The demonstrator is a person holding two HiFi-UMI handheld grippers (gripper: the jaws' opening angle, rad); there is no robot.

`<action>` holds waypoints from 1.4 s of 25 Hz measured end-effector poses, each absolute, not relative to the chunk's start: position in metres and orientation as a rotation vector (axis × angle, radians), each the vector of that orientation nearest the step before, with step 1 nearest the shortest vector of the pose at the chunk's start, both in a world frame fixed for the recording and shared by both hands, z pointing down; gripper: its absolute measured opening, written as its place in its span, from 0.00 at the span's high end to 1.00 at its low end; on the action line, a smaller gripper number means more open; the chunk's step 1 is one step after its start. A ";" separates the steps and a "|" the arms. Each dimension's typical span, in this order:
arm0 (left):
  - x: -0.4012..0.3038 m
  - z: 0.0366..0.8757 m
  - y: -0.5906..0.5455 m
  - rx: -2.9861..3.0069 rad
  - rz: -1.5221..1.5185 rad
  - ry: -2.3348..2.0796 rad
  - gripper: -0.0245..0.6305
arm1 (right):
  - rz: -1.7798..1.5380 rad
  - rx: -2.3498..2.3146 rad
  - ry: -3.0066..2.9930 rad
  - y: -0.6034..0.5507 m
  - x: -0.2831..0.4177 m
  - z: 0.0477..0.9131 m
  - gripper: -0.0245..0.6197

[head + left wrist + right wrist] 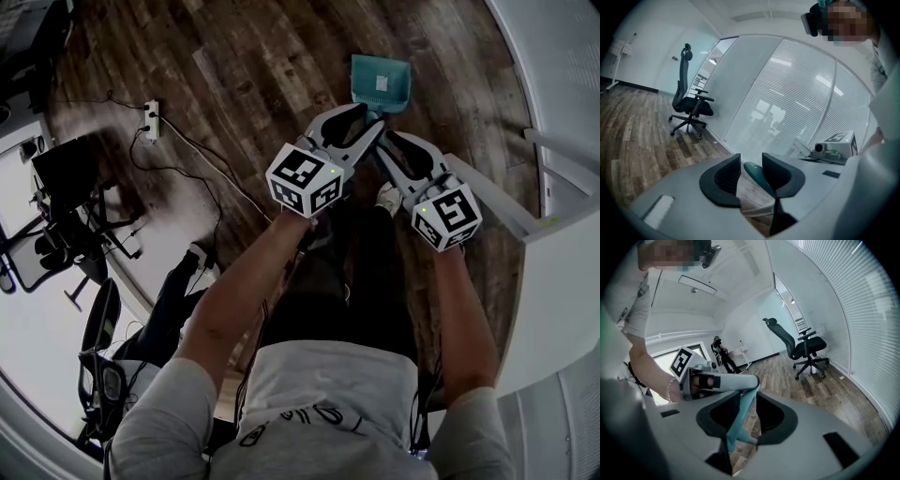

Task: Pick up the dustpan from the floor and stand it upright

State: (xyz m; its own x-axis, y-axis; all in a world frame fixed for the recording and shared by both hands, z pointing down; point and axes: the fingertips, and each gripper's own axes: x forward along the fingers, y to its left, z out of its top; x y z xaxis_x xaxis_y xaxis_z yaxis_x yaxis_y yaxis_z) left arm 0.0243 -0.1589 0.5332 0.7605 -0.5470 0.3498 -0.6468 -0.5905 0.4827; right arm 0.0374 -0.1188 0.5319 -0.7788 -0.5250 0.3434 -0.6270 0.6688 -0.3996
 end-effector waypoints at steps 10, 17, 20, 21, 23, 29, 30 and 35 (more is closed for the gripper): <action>0.021 0.526 -0.159 2.391 0.235 -0.915 0.76 | 0.695 0.964 -2.650 -0.116 0.040 0.532 0.81; 0.022 0.504 -0.154 2.413 0.243 -0.908 0.76 | 0.694 1.013 -2.620 -0.114 0.052 0.514 0.81; 0.021 0.488 -0.149 2.415 0.241 -0.920 0.76 | 0.659 1.029 -2.607 -0.110 0.060 0.497 0.81; 0.020 0.482 -0.149 2.416 0.237 -0.926 0.76 | 0.642 1.041 -2.599 -0.111 0.063 0.490 0.81; 0.018 0.465 -0.149 2.415 0.225 -0.940 0.76 | 0.607 1.071 -2.577 -0.114 0.071 0.475 0.81; 0.008 0.391 -0.135 2.452 0.190 -0.979 0.76 | 0.493 1.136 -2.523 -0.112 0.084 0.409 0.82; 0.008 0.378 -0.132 2.464 0.186 -0.984 0.76 | 0.473 1.140 -2.520 -0.111 0.086 0.397 0.82; 0.005 0.312 -0.126 2.511 0.172 -1.011 0.82 | 0.414 1.205 -2.503 -0.114 0.102 0.336 0.83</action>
